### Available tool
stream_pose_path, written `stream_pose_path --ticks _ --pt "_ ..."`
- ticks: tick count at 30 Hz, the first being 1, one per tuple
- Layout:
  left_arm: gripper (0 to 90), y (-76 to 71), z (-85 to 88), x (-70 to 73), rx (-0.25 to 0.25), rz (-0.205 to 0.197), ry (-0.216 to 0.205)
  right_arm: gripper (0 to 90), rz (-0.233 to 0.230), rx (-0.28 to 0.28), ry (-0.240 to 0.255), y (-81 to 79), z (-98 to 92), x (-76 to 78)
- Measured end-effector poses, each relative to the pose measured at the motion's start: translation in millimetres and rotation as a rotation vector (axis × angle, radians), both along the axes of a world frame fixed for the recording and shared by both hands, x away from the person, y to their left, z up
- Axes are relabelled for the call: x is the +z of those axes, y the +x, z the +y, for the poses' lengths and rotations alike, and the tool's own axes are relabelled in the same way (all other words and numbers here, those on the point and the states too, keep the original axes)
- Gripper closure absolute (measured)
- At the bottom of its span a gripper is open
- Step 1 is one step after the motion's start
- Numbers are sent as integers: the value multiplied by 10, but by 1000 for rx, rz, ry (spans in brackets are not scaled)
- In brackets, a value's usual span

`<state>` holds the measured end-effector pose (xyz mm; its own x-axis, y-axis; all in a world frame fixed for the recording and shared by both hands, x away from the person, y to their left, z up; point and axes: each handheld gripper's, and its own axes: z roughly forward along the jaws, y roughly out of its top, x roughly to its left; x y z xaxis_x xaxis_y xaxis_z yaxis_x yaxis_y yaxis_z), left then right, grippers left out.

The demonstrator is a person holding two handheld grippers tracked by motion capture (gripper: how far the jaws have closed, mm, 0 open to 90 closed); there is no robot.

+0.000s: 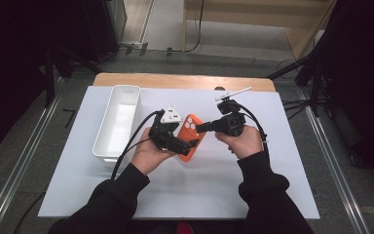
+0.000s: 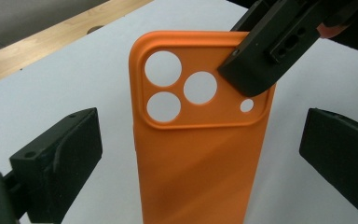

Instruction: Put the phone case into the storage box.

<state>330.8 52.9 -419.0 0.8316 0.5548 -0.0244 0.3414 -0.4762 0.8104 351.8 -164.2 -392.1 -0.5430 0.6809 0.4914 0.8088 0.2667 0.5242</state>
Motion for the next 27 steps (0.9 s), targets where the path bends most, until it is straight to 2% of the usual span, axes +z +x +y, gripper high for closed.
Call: stream_pose_path --ticks 4,16,21,25,27 --pt "0 -10 -39 -26 1 -5 12 745 2 4 1 -6 22 -10" --pt "0 -22 -92 -69 49 -18 -1 744 5 14 15 -34 75 -4" --pt "0 -48 -121 -77 62 -39 8 744 14 14 16 -39 90 -2" --pt "0 -57 -125 -77 63 -53 16 744 14 12 21 -39 98 -2" --pt "0 -55 -132 -86 61 -47 11 745 20 13 29 -45 101 4"
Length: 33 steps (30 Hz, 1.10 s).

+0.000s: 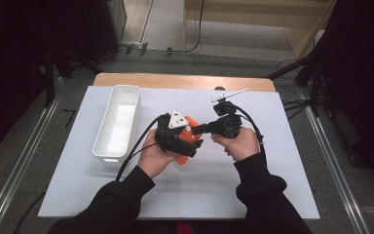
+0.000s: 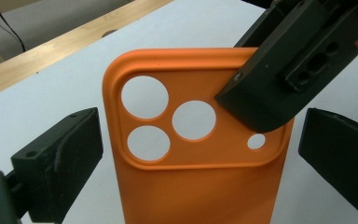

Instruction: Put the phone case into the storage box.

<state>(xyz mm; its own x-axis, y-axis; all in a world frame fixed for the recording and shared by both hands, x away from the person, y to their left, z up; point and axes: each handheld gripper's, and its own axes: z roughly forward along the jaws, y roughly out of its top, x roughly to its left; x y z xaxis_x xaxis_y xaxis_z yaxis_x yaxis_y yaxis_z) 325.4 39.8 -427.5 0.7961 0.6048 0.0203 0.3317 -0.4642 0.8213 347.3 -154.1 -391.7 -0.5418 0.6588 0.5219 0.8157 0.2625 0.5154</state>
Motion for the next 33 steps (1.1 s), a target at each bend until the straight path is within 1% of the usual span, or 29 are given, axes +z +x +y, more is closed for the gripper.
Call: stream_pose_path --ticks 3,4,5,6,7,9,12,14,18,22,23,28,33 --pt "20 -9 -6 -14 1 -10 0 744 1 1 3 -4 7 4" --pt "65 -15 -2 -16 3 -17 -6 744 0 3 2 -4 9 2" --pt "73 -20 2 -18 6 -21 -13 744 3 2 2 -5 11 1" --pt "99 -29 13 -23 20 -34 -23 744 3 2 2 -5 11 0" --pt "139 -29 19 -25 23 -34 -25 745 5 1 2 -5 13 -2" --pt "142 -23 23 -27 21 -25 -31 745 3 -3 4 -7 14 -2" --pt "147 -30 15 -27 28 -35 -24 744 5 -4 4 -7 14 -5" --pt "151 -25 17 -24 26 -23 -36 744 4 -5 5 -8 12 -5" --pt "156 -22 23 -1 23 -14 -25 744 1 -1 9 -9 5 2" --pt "158 0 30 17 10 18 -31 743 8 0 17 -9 2 5" --pt "158 0 32 20 10 17 -32 741 8 0 20 -9 1 6" --pt "160 -5 32 43 2 11 -13 737 9 0 26 -12 3 11" --pt "161 -8 34 60 -1 12 -14 731 3 4 29 -22 7 20"
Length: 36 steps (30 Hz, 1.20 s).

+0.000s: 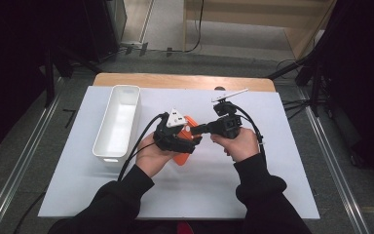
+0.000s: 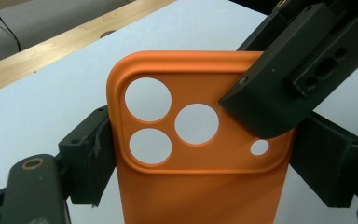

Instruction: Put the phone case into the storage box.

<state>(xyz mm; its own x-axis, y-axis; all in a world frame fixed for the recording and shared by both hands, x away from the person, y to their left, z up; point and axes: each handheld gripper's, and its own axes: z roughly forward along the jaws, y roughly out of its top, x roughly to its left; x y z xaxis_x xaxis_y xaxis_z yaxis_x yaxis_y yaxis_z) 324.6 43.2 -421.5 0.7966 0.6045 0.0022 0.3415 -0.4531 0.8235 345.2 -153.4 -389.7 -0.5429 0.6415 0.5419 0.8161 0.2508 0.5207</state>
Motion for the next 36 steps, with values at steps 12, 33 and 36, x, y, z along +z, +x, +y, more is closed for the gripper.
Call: stream_pose_path --ticks 12,33,36 --pt "162 -10 2 42 -14 -2 16 634 -18 -2 29 -38 -25 78" --pt "160 78 123 117 -51 92 -8 426 -95 5 30 -78 -215 157" --pt "160 85 159 161 -64 107 -14 416 -125 6 22 -81 -244 152"
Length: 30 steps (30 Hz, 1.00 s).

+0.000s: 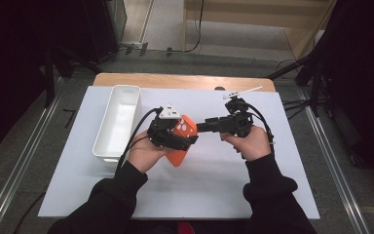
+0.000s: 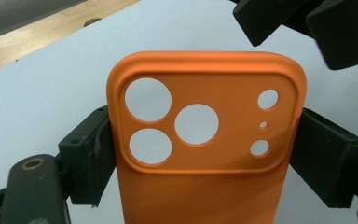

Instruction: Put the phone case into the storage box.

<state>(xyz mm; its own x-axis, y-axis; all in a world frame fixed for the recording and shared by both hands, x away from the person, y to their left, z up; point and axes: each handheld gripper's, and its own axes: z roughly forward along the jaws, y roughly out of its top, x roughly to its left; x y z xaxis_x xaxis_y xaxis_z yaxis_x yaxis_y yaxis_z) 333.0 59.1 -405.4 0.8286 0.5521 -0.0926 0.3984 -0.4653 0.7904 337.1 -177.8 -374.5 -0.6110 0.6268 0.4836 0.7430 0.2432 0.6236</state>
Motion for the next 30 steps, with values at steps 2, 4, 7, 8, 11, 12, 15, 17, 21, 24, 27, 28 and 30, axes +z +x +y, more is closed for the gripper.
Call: stream_pose_path --ticks 2,4,7,8,11,12,15,17,21,24,27,28,30 --pt "160 5 24 26 -8 8 -5 414 -16 3 -6 -7 -13 -3" --pt "160 12 43 52 -9 16 -10 407 -37 8 -21 -16 -24 -12" --pt "161 29 83 84 -15 24 -20 402 -51 19 -45 -17 -36 -32" --pt "160 38 100 94 -19 27 -19 399 -51 17 -45 -11 -38 -40" --pt "160 56 134 113 -21 50 -33 372 -71 21 -61 -11 -23 -77" --pt "160 60 143 120 -22 51 -33 360 -79 25 -67 -14 -17 -89" --pt "160 72 175 141 -25 61 -41 343 -126 25 -75 -33 -18 -113" --pt "160 77 186 150 -28 67 -44 342 -151 25 -88 -54 -24 -122" --pt "160 75 191 164 -42 75 -38 317 -183 42 -112 -109 -28 -167" --pt "160 71 192 167 -51 79 -35 287 -208 52 -121 -155 -40 -209" --pt "160 83 194 158 -55 87 -33 269 -215 55 -68 -200 -94 -220" --pt "160 87 197 156 -60 89 -31 267 -222 59 -61 -213 -101 -223" --pt "160 88 200 157 -60 88 -29 259 -235 76 -74 -237 -103 -240"
